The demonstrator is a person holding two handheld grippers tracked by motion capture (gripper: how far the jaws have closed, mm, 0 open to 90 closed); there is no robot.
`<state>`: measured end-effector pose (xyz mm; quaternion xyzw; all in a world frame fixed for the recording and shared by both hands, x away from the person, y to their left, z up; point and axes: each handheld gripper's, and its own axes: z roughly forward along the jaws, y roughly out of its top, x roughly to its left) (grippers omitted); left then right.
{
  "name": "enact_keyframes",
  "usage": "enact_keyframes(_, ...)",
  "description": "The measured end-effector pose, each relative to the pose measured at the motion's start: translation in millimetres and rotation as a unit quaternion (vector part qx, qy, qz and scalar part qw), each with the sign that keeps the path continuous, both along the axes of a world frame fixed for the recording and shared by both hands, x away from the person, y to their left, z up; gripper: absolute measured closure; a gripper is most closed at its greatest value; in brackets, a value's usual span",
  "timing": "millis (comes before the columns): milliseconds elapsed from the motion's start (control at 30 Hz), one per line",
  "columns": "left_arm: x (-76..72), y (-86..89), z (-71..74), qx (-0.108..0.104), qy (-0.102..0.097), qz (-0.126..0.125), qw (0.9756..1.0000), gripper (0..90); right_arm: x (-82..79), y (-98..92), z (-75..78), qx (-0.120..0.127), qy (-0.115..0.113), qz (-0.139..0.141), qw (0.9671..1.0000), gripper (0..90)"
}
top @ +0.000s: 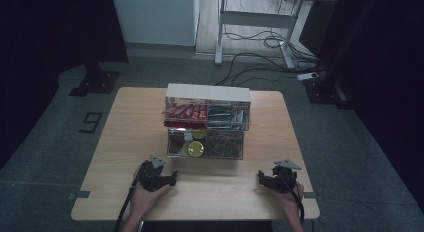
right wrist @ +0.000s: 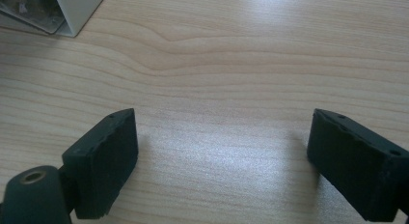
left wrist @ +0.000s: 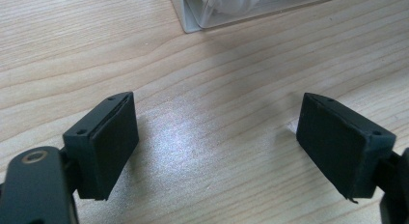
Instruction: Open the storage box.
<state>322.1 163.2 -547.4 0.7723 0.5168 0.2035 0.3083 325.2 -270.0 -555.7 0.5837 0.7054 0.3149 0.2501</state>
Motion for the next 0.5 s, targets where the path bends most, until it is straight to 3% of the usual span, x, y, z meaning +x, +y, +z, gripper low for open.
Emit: enact_keyframes(500,-2.7,1.9,0.2,-0.002,-0.003,0.002,1.0,18.4,-1.0,-1.0,0.2,0.0,-0.002,-0.012,0.9999,12.8)
